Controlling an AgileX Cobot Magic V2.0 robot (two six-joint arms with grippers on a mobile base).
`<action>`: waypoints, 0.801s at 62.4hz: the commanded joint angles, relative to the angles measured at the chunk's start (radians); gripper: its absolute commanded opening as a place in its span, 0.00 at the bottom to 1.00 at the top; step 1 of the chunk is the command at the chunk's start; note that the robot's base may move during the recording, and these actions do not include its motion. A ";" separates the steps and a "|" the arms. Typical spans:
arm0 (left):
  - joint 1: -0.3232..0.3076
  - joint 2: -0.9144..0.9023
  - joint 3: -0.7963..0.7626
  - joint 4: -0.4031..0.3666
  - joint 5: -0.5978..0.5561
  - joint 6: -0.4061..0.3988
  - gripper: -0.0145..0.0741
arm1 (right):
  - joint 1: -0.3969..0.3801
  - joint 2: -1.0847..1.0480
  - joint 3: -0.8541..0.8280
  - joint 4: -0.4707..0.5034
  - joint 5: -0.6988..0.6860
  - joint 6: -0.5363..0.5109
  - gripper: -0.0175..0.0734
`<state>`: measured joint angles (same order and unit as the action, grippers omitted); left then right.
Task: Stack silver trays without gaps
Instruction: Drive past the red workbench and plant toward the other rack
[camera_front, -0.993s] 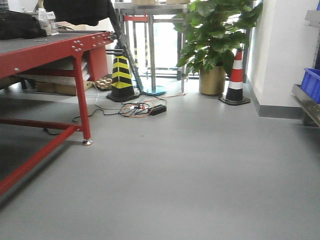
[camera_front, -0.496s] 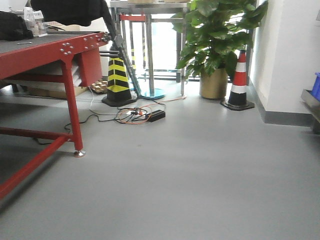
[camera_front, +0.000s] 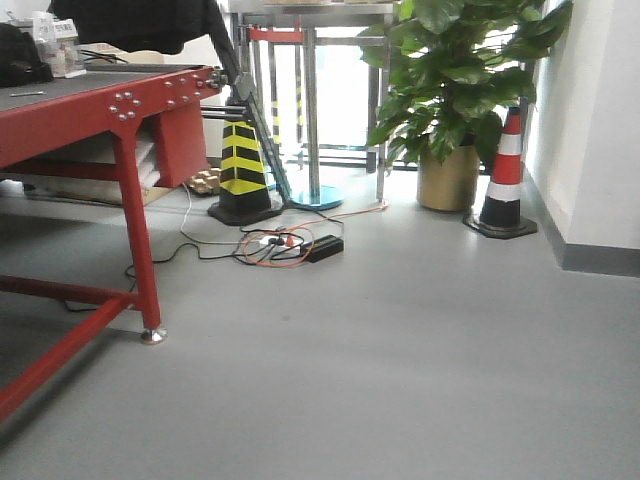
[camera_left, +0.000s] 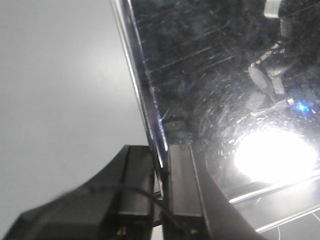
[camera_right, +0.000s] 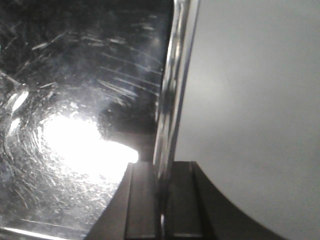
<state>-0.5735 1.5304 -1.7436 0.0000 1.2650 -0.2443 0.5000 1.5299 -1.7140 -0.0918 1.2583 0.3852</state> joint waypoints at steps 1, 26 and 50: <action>-0.014 -0.038 -0.036 -0.099 -0.012 0.033 0.11 | 0.008 -0.037 -0.029 0.046 0.072 -0.017 0.26; -0.014 -0.038 -0.036 -0.095 -0.012 0.033 0.11 | 0.008 -0.037 -0.029 0.046 0.071 -0.017 0.26; -0.014 -0.038 -0.036 -0.084 -0.014 0.033 0.11 | 0.008 -0.037 -0.029 0.046 0.071 -0.017 0.26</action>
<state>-0.5720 1.5325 -1.7436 0.0000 1.2650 -0.2443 0.5000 1.5299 -1.7140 -0.0918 1.2583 0.3852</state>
